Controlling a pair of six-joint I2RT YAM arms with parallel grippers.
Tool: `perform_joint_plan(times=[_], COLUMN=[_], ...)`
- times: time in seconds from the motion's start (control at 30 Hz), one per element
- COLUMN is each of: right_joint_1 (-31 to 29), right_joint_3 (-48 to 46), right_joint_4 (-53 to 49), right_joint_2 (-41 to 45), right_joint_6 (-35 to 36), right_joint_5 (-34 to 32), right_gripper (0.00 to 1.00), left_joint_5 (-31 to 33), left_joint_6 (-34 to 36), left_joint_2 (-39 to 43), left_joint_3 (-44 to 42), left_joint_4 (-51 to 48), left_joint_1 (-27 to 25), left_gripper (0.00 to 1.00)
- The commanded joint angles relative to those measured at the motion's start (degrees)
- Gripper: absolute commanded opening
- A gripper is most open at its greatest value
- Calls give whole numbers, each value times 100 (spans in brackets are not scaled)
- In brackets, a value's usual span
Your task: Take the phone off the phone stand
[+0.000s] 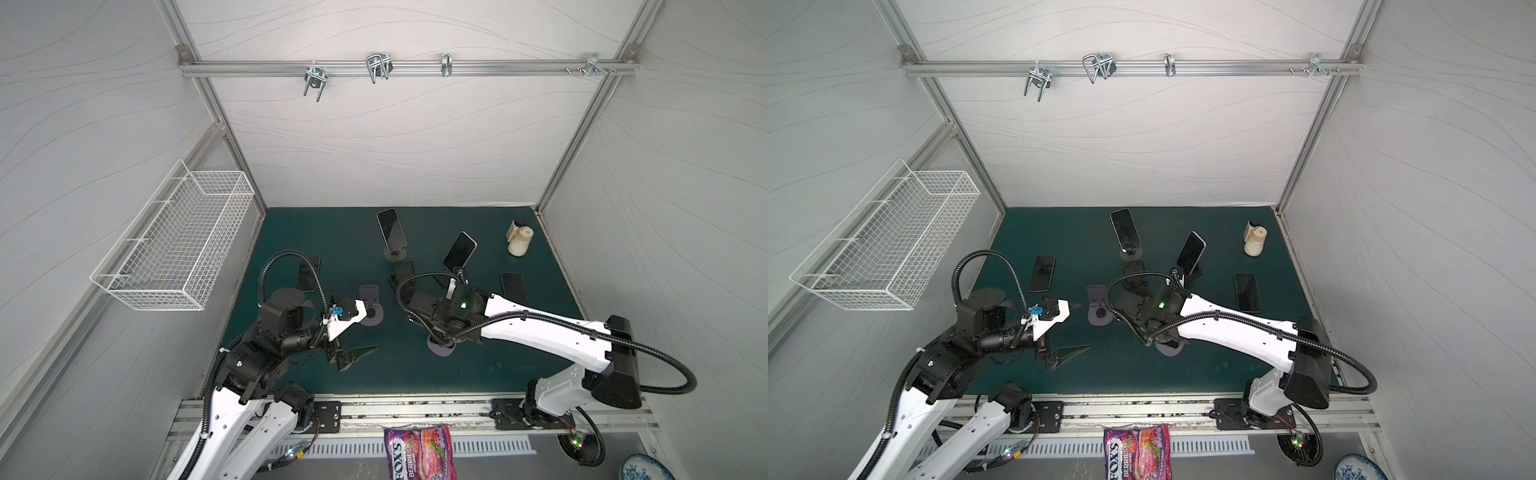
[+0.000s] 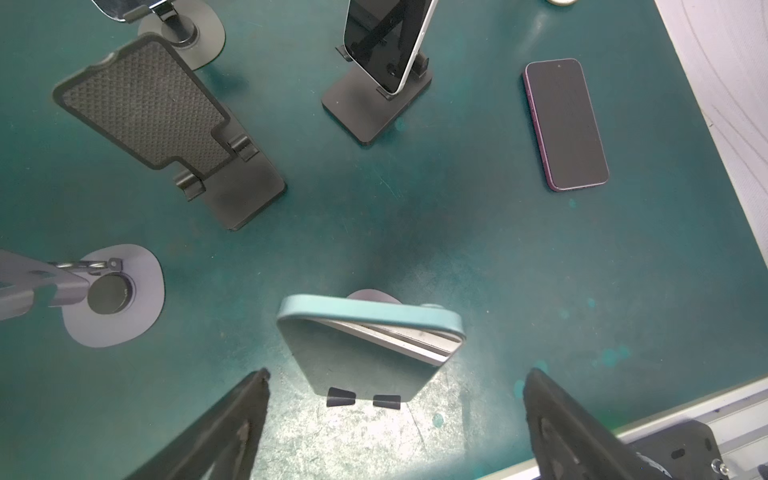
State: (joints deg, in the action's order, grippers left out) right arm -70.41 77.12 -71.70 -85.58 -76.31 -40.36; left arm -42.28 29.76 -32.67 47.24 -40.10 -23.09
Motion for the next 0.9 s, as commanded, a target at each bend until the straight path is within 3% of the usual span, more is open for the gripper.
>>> perform_joint_plan(times=[0.0,0.4,0.67,0.87], right_joint_1=[40,310,388,397], right_joint_3=[-53,-254,-264,-258], right_joint_4=[2,445,599,562], right_joint_2=[-7,77,10,-88], right_joint_6=[-156,-50,3,-45], right_joint_5=[-69,226,376,423], right_gripper=[95,93,91,92], left_joint_5=[-131,-100,140,59], left_joint_6=[54,424,1076,982], left_joint_2=[32,-211,-403,-277], left_joint_3=[240,259,448,404], left_joint_4=[263,282,-200,-178], left_joint_1=[-29,-29,-29,-28], left_gripper=[99,99,99,99])
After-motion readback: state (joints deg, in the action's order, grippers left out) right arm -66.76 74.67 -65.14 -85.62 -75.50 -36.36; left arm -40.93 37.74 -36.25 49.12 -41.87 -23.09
